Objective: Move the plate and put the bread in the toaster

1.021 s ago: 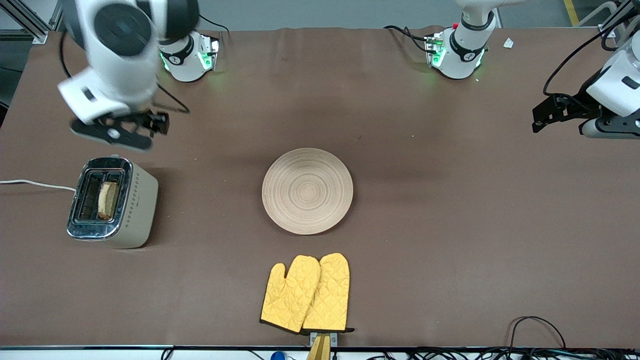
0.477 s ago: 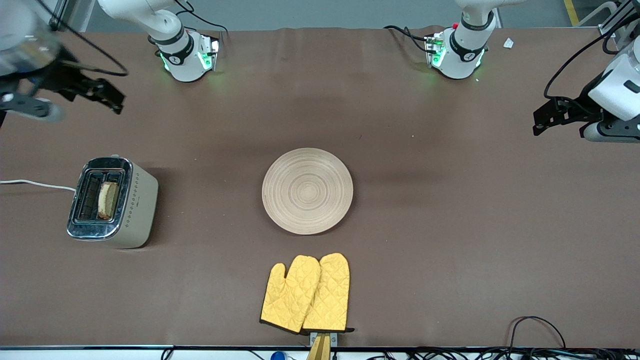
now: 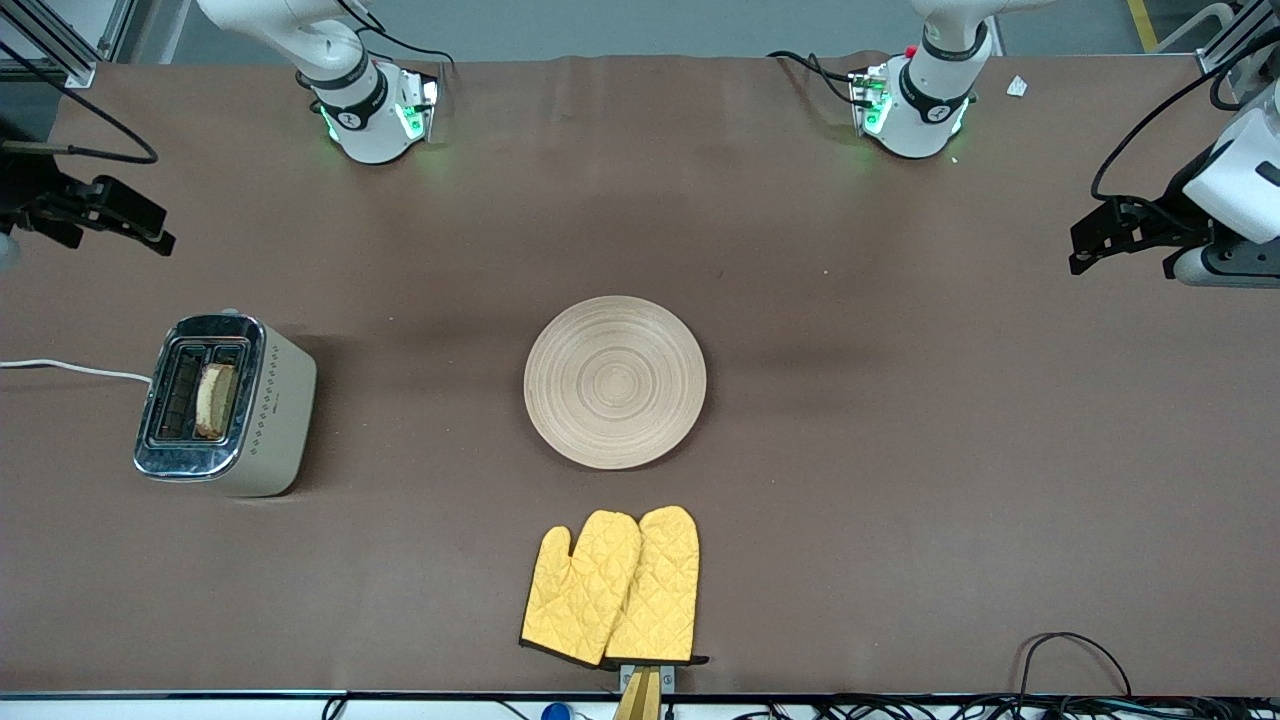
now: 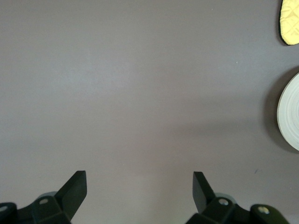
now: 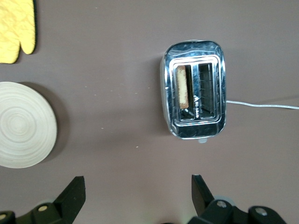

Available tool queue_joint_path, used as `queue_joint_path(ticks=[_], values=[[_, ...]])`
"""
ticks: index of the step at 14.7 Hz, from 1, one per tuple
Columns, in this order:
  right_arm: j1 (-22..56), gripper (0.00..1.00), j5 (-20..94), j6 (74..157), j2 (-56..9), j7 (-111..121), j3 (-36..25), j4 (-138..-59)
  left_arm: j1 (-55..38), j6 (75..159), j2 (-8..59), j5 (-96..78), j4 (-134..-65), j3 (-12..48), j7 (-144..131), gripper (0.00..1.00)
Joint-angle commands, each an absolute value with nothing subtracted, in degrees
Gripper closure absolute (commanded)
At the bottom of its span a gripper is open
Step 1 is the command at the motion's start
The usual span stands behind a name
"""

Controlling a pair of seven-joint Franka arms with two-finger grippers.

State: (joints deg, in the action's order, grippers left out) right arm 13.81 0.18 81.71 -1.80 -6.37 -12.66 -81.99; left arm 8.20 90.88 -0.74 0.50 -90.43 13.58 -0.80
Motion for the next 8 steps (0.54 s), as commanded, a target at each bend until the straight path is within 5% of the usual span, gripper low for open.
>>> queue_joint_path(ticks=[1,8], values=[[12.04,0.0,-3.06,87.0,1.23,-2.12,-11.95,-89.29,8.26,90.7,-0.26,1.76,-88.77,13.71,-0.18,0.0],[12.22,0.0,-3.16,85.7,1.49,-0.53,-11.69,-89.21,8.35,90.62,-0.35,1.76,-88.5,13.62,-0.09,0.0]])
